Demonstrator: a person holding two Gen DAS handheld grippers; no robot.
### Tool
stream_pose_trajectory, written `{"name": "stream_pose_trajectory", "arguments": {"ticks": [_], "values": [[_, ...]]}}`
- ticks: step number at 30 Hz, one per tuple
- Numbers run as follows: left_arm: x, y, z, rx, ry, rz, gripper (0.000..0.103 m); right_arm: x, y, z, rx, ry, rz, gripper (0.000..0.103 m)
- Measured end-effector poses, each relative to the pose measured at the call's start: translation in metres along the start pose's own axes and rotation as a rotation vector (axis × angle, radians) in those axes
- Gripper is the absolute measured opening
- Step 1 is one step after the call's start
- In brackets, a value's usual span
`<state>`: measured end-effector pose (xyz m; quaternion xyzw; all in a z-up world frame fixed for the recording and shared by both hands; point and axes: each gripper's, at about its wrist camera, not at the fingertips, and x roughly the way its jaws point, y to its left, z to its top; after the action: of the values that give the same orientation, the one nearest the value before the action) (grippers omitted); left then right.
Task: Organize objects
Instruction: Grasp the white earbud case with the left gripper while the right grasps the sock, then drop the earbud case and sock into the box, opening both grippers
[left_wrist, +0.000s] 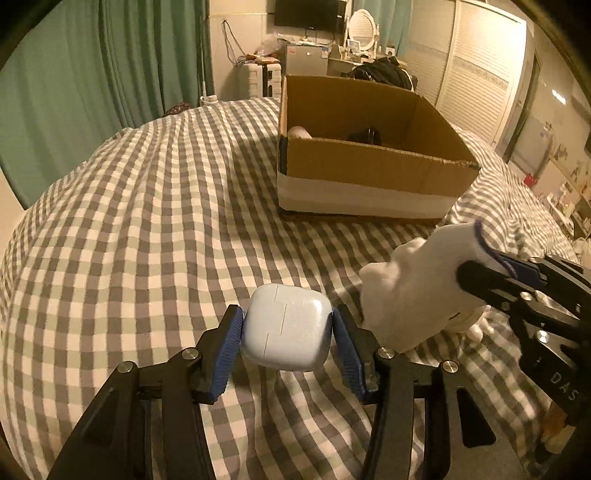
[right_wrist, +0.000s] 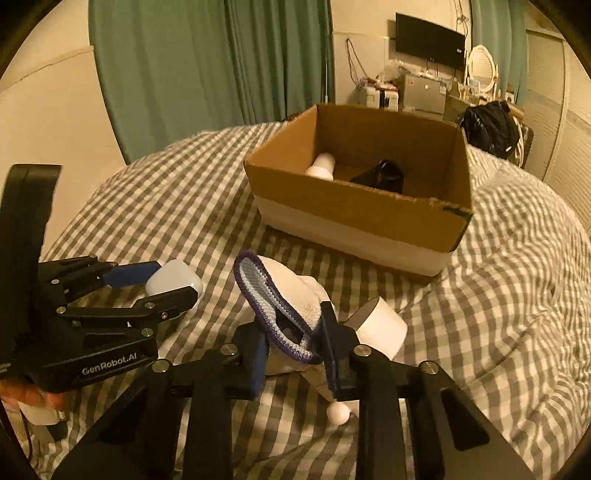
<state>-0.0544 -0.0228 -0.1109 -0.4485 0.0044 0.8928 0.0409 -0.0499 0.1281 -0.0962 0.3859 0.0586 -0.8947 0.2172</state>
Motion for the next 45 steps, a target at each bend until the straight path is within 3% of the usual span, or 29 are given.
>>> {"name": "stream_pose_trajectory", "arguments": {"ticks": [14,26,36,45], "values": [[-0.089,-0.019,0.011,-0.006,-0.126,-0.021,0.051,-0.101,0.007,0.022,-0.03,-0.209,-0.028,0.022],[-0.144,-0.049,0.089,0.024,-0.291,-0.015,0.051,-0.175,-0.002,0.069,-0.076,-0.377,-0.065,0.022],[-0.112,-0.061,0.166,0.049,-0.317,-0.01,0.051,-0.153,-0.028,0.136,-0.087,-0.444,-0.1,0.022],[-0.033,-0.056,0.219,0.057,-0.3,-0.013,0.051,-0.084,-0.062,0.188,-0.067,-0.43,-0.103,0.022]]}}
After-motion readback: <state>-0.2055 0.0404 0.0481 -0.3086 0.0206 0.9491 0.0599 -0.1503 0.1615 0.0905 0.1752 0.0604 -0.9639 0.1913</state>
